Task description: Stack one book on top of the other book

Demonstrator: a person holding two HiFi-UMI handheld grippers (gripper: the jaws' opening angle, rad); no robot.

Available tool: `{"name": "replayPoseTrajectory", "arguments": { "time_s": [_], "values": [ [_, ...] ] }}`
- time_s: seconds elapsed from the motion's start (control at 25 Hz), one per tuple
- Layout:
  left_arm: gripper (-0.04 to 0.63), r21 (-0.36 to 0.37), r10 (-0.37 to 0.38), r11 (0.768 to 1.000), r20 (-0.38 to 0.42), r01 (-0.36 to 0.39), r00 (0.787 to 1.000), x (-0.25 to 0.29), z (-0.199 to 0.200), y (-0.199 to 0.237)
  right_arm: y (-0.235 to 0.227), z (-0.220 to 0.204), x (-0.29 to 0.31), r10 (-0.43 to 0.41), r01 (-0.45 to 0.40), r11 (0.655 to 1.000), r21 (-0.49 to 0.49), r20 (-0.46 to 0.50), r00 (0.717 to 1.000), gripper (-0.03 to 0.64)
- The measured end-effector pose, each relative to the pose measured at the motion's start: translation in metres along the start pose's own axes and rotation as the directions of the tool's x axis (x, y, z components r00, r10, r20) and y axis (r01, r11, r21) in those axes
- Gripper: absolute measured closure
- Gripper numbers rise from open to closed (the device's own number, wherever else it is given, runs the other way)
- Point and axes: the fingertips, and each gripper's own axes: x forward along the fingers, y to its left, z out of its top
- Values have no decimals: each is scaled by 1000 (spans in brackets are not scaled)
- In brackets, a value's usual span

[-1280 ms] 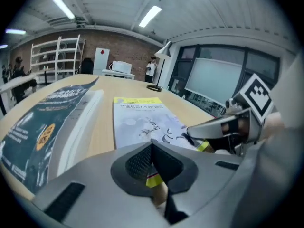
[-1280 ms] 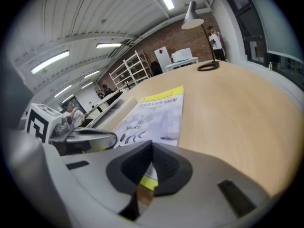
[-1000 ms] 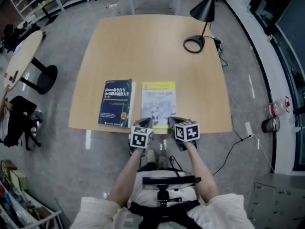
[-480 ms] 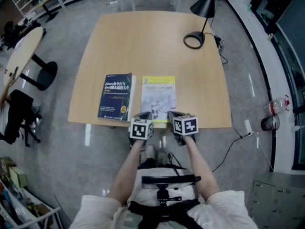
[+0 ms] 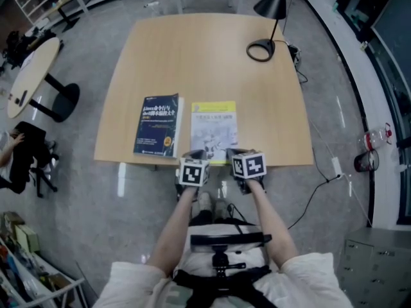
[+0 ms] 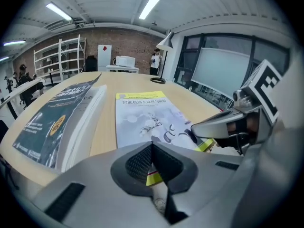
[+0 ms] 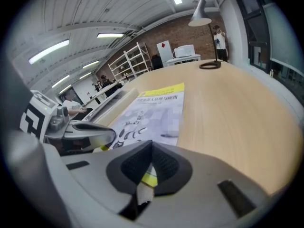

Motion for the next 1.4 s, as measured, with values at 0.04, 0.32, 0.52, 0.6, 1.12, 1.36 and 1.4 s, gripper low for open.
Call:
{"name": "replayPoseTrajectory", "arguments": {
  "time_s": [0.04, 0.32, 0.52, 0.6, 1.12, 1.36, 1.4],
  "values": [
    [592, -2, -5, 1000, 0, 5, 1000, -2, -2, -2, 1, -2, -2, 13, -14, 1000, 20, 4, 1000, 615],
    [592, -37, -14, 999, 5, 14, 1000, -14, -20, -10, 10, -26, -17, 47, -47, 998, 43, 3, 999, 615],
    [592, -3, -13, 1000, -4, 13, 1000, -22, -33, -17, 16, -42, -26, 50, -50, 998, 24, 10, 999, 615],
    [592, -10, -12, 1000, 1, 12, 1000, -24, -35, -17, 19, -45, -27, 49, -49, 999, 21, 14, 999, 615],
    [592, -129, -7, 991, 106, 21, 994, -35, -34, 2, 19, -50, -33, 111, -111, 993, 45, 15, 994, 614],
    [592, -192, 15, 981, 165, 17, 986, -65, -44, 32, 8, -50, -58, 146, -156, 970, 187, 69, 987, 572],
    [591, -205, -3, 978, 167, 38, 986, -68, -47, 33, 5, -52, -60, 141, -155, 964, 218, 79, 987, 544]
  ]
}}
